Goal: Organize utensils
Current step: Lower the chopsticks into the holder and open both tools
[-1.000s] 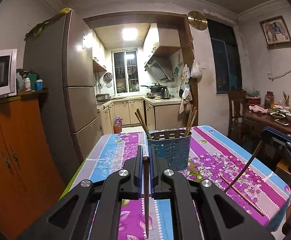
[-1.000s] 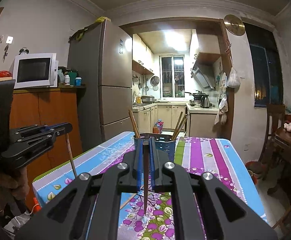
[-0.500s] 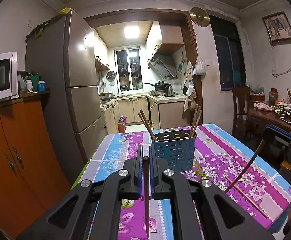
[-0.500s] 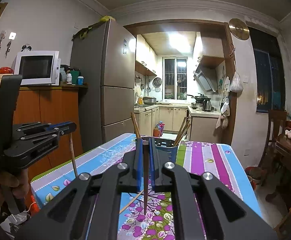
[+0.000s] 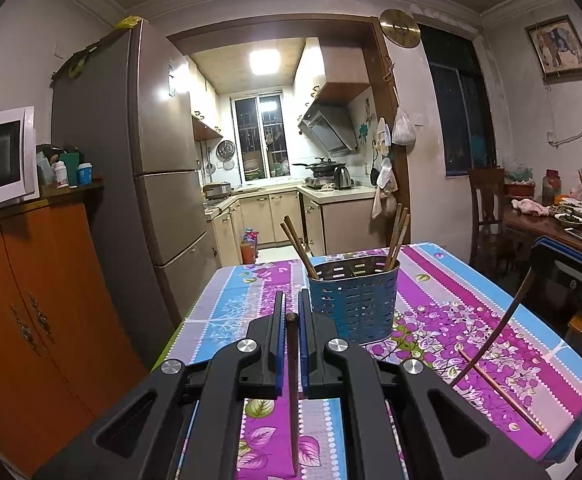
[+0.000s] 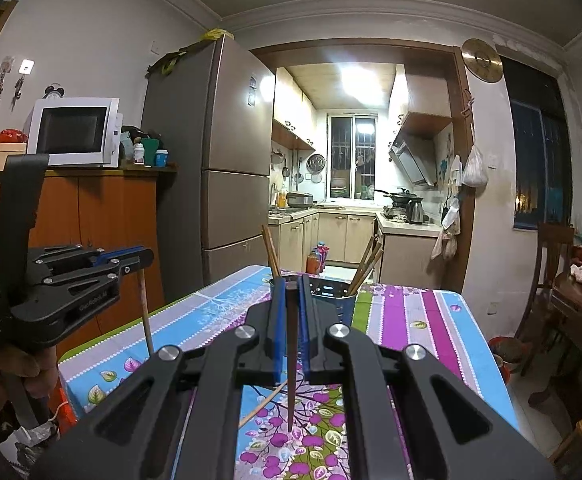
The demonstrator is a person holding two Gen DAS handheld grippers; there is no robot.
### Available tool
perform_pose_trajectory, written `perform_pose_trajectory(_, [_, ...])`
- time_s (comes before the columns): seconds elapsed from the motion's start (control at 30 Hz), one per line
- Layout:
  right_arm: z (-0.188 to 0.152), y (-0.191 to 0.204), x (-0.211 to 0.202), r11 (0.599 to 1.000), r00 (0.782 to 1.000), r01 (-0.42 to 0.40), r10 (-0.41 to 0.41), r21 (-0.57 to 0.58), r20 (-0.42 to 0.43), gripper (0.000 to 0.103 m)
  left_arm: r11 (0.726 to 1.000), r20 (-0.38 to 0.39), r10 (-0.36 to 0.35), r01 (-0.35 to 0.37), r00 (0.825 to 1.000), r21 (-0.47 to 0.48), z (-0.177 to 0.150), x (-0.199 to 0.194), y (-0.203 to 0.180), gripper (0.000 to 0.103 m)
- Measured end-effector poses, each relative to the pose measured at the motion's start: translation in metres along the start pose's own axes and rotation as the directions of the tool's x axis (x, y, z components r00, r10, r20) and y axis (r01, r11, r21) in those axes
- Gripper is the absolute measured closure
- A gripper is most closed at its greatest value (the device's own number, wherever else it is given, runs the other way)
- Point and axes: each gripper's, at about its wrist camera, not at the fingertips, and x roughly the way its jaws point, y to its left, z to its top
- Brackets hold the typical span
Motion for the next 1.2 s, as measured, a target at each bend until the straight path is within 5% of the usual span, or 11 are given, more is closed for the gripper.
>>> perform_pose_trajectory(0.9, [0.032,-0.009,0.016,0.997,0.999,-0.004,0.008,-0.081,0.045,0.098,0.999,0.007,0.014,-0.015,1.000,0.044,0.010,0.016,-0.002,0.096])
perform_pose_trajectory(1.2, [0.080,-0.039,0.057,1.000,0.993,0.000,0.003,-0.030,0.119,0.098,0.987,0.121,-0.160,0.163,0.980,-0.016,0.085,0.048,0.016,0.096])
